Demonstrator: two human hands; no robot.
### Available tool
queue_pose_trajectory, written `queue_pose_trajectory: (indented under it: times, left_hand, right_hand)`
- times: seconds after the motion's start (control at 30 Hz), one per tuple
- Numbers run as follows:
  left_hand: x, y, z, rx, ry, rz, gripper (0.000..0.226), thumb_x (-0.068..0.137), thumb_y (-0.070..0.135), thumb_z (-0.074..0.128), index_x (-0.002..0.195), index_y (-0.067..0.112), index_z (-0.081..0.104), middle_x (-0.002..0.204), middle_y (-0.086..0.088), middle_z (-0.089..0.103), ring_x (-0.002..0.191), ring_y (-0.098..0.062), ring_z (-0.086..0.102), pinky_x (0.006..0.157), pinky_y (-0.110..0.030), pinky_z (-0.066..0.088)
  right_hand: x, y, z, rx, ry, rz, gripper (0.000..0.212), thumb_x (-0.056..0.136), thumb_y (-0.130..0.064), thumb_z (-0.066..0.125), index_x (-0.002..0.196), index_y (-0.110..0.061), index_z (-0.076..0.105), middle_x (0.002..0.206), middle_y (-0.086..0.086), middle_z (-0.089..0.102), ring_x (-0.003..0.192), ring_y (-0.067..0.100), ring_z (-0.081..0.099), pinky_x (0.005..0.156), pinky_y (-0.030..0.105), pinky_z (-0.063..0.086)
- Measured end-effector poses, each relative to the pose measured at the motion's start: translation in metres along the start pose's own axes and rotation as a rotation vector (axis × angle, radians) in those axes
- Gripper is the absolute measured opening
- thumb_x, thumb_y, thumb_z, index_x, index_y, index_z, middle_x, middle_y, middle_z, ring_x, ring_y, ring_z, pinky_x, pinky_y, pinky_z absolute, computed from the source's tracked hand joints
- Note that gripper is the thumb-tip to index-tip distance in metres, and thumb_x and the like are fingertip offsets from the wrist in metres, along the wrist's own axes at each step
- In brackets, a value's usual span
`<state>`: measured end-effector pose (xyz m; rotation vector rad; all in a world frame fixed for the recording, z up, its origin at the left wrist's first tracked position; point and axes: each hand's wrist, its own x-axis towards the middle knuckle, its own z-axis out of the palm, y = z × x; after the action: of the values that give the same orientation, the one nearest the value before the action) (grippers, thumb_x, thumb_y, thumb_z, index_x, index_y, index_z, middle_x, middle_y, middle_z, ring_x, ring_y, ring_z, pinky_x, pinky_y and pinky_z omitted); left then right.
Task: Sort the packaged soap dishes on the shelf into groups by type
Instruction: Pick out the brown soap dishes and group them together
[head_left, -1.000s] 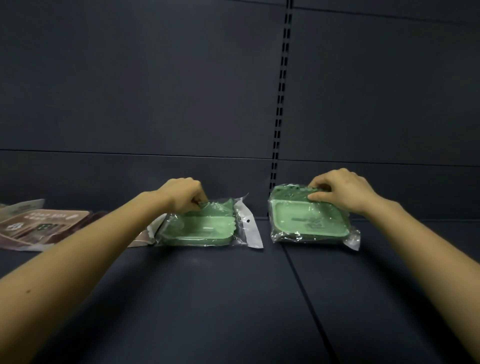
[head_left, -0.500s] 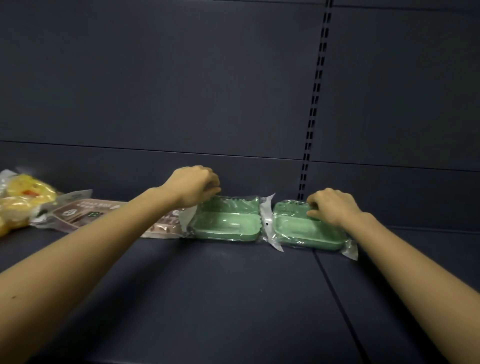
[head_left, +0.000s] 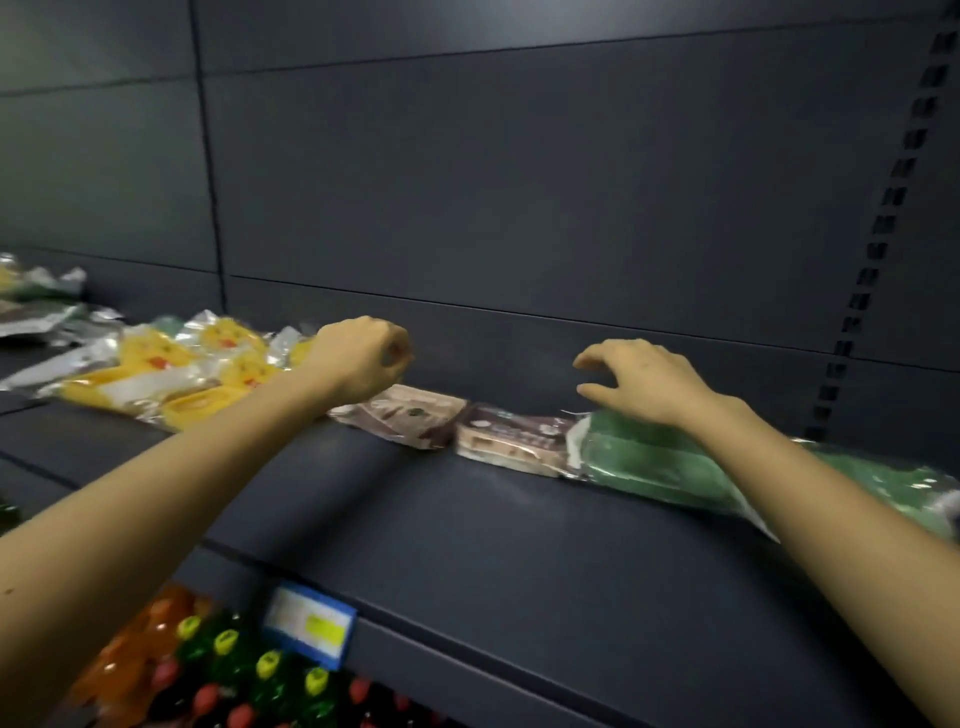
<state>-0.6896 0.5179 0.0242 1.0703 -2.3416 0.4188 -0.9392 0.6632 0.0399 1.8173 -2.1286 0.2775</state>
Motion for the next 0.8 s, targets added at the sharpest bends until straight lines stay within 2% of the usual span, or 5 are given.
queue_pose_trajectory:
  times: [0.13,0.27,0.43,0.63,0.8]
  left_hand:
    - [-0.039,-0.075,-0.018,0.016,0.007,-0.066,0.026,0.090,0.032,0.049,0.102,0.017,0.066,0.107,-0.001,0.069,0.097,-0.027,0.062,0.070,-0.033,0.047]
    - [-0.082,-0.156,-0.041,0.085,-0.057,-0.151,0.027,0.090,0.031,0.050,0.106,0.016,0.066,0.110,-0.002,0.068,0.099,-0.026,0.061,0.068,-0.028,0.040]
    - [-0.133,-0.257,-0.067,0.161,-0.082,-0.253,0.026,0.090,0.036,0.049,0.104,0.021,0.065,0.108,0.002,0.068,0.097,-0.024,0.061,0.069,-0.029,0.041]
    - [-0.185,-0.355,-0.093,0.234,-0.112,-0.317,0.024,0.088,0.033,0.049,0.100,0.022,0.066,0.106,-0.004,0.068,0.095,-0.029,0.062,0.076,-0.039,0.052]
    - [-0.214,-0.422,-0.107,0.259,-0.149,-0.347,0.024,0.089,0.033,0.049,0.101,0.021,0.066,0.105,-0.004,0.069,0.093,-0.026,0.064,0.073,-0.038,0.053]
  right_hand:
    - [0.032,-0.078,0.005,0.061,0.018,-0.118,0.039,0.093,-0.038,0.050,0.130,-0.028,0.050,0.135,-0.006,0.054,0.123,0.021,0.051,0.094,0.038,0.043]
    - [0.057,-0.166,0.012,0.142,0.030,-0.217,0.038,0.092,-0.037,0.050,0.129,-0.029,0.051,0.133,-0.007,0.056,0.120,0.019,0.053,0.090,0.035,0.043]
    - [0.084,-0.273,0.026,0.211,0.033,-0.283,0.038,0.090,-0.040,0.051,0.126,-0.030,0.054,0.129,-0.006,0.058,0.118,0.021,0.054,0.087,0.035,0.043]
    - [0.116,-0.384,0.043,0.243,0.051,-0.343,0.038,0.090,-0.040,0.051,0.125,-0.028,0.056,0.129,-0.006,0.060,0.122,0.021,0.053,0.098,0.038,0.041]
    - [0.146,-0.457,0.045,0.218,0.016,-0.405,0.037,0.089,-0.039,0.051,0.125,-0.029,0.056,0.126,-0.007,0.061,0.117,0.018,0.056,0.091,0.036,0.048]
